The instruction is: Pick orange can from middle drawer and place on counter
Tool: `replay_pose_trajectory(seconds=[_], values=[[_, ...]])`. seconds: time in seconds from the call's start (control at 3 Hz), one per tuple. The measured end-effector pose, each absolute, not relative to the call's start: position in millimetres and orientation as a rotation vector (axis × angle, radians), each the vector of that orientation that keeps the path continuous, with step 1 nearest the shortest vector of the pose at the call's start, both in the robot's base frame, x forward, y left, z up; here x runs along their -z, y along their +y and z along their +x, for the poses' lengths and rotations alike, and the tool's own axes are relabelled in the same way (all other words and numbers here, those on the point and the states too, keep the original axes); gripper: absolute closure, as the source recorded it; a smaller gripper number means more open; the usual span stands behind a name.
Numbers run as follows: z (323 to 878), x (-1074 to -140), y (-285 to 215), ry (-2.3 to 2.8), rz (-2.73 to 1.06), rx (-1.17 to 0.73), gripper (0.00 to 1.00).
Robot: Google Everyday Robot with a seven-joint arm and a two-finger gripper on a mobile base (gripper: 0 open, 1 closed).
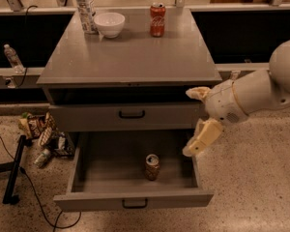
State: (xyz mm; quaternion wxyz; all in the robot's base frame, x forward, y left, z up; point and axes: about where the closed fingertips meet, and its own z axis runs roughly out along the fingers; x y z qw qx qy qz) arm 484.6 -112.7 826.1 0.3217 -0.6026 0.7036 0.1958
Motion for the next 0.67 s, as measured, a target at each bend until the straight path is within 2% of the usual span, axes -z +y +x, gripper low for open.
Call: replay_pose_trajectory(seconds=[0.67], values=[[502.5, -829.5, -100.1, 1.795, -1.521, -0.517, 0.0]])
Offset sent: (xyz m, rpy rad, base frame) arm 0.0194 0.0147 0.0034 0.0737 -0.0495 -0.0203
